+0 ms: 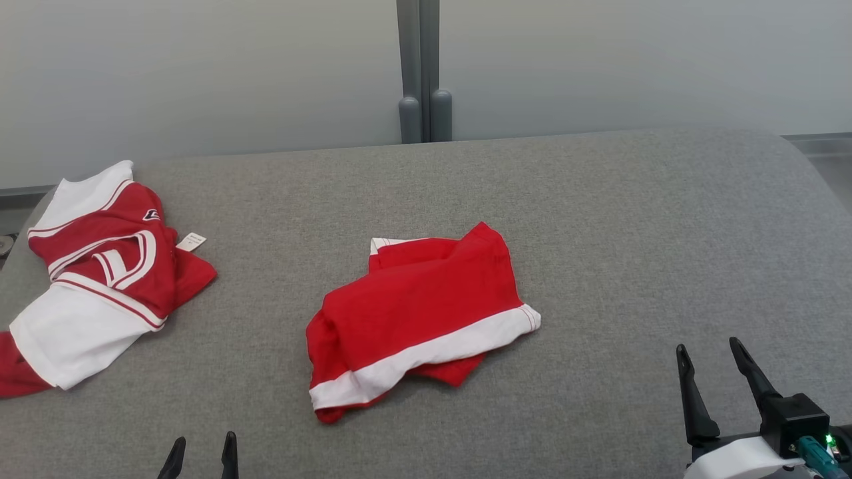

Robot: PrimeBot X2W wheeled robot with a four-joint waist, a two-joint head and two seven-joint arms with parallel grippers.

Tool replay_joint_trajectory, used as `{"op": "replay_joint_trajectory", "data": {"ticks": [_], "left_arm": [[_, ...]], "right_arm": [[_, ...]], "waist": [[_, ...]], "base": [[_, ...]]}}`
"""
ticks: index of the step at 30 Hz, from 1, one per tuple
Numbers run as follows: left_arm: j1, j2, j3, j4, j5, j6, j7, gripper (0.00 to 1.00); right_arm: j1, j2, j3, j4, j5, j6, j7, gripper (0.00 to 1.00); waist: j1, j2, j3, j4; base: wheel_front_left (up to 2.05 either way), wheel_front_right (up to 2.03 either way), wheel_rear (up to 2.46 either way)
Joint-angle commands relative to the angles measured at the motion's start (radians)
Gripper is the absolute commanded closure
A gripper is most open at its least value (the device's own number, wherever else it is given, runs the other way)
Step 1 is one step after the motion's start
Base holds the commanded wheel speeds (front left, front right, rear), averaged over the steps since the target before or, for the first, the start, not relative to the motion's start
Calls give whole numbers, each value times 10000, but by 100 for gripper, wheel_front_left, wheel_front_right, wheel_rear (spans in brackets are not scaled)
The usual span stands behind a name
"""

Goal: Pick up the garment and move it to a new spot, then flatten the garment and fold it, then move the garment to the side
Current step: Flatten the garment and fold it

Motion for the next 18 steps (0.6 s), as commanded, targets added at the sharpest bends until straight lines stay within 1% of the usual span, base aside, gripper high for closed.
{"op": "replay_joint_trajectory", "data": {"ticks": [1,4,6,8,10,12,14,18], "left_arm": [[-123,-28,33,15,83,-8,-4,0],[-274,-140,63,29,-14,-56,-4,0],[-402,-216,-49,143,-160,-78,-4,0],[-638,-264,-298,364,-332,-89,70,0],[-985,-222,-637,532,-487,-89,319,0],[-1319,-256,-913,704,-764,-88,678,0],[-1686,-277,-1211,801,-1029,-90,992,0],[-2362,-230,-1680,1199,-1584,-93,1495,0]], "right_arm": [[-84,-48,35,24,37,-7,-31,0],[-254,-46,280,101,249,-7,-31,0],[-524,-138,616,214,502,-7,-31,0],[-919,-325,1129,555,747,-7,-31,0],[-1502,-568,1767,1164,1054,-7,-20,0],[-2305,-795,2492,1762,1365,-7,250,0],[-3072,-937,3205,2357,1779,-7,743,0],[-4440,-1021,4391,3476,2672,-7,1736,0]], "waist": [[0,0,15,3],[0,0,103,6],[0,0,229,-7],[0,0,374,-20],[0,0,589,-31],[0,0,804,-33],[0,0,1001,-5],[0,0,1298,105]], "base": [[0,0,0],[0,0,0],[0,0,0],[0,0,0],[0,0,0],[0,0,0],[0,0,0],[0,0,0]]}}
